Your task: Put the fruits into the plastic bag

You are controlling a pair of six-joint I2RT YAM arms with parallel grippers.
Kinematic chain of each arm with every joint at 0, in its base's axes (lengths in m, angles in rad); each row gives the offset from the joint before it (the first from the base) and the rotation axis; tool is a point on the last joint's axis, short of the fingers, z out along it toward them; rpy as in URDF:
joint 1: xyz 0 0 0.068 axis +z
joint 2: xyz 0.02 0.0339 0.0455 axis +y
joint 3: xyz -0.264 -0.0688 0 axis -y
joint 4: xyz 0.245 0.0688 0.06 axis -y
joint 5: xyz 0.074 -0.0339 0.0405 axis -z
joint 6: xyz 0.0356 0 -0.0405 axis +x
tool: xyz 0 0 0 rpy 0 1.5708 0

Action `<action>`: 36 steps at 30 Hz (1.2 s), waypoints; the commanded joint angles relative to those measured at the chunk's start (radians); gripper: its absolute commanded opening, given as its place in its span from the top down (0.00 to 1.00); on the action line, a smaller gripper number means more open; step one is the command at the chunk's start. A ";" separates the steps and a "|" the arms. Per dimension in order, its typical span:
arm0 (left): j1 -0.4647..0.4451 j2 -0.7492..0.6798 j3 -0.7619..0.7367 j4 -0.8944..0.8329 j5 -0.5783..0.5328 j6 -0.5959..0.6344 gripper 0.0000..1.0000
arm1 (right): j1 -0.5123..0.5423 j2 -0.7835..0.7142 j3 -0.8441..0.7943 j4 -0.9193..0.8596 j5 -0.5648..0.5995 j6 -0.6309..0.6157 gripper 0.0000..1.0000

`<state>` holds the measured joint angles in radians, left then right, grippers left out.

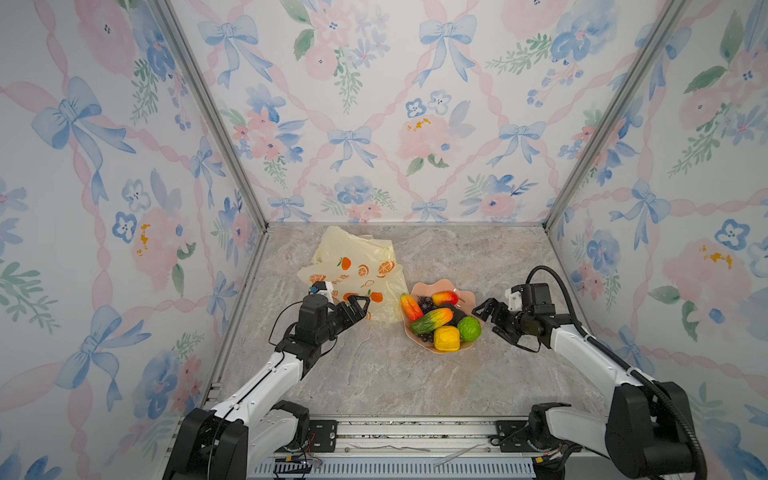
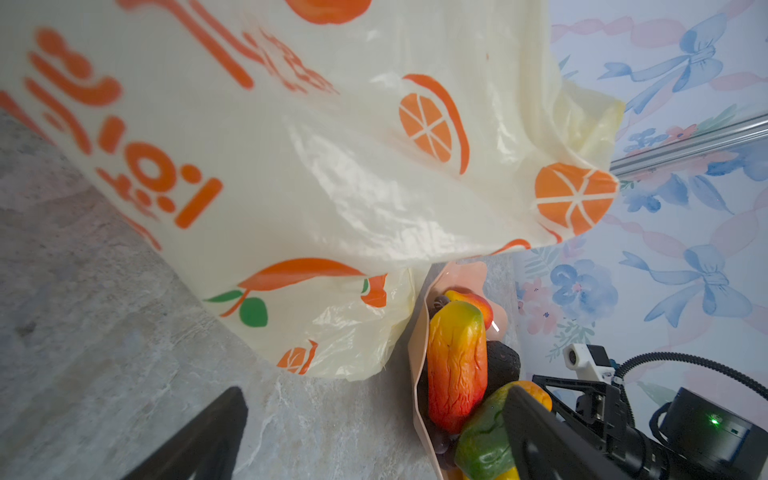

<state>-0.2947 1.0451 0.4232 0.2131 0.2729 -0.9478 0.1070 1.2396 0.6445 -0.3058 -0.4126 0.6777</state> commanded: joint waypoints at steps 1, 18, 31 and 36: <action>0.003 0.021 -0.003 0.024 0.031 -0.007 0.02 | 0.032 0.041 0.013 0.061 -0.014 0.029 0.02; 0.081 -0.045 0.065 -0.110 0.051 0.074 0.02 | 0.103 0.278 0.148 0.281 -0.003 0.123 0.01; 0.139 -0.062 0.098 -0.157 0.072 0.098 0.02 | 0.137 0.442 0.263 0.310 0.002 0.100 0.04; 0.153 -0.019 0.184 -0.154 0.093 0.112 0.02 | 0.125 0.448 0.293 0.284 0.007 0.075 0.04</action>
<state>-0.1490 1.0027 0.5346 0.0513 0.3386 -0.8703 0.2367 1.6798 0.9043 -0.0059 -0.4084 0.7799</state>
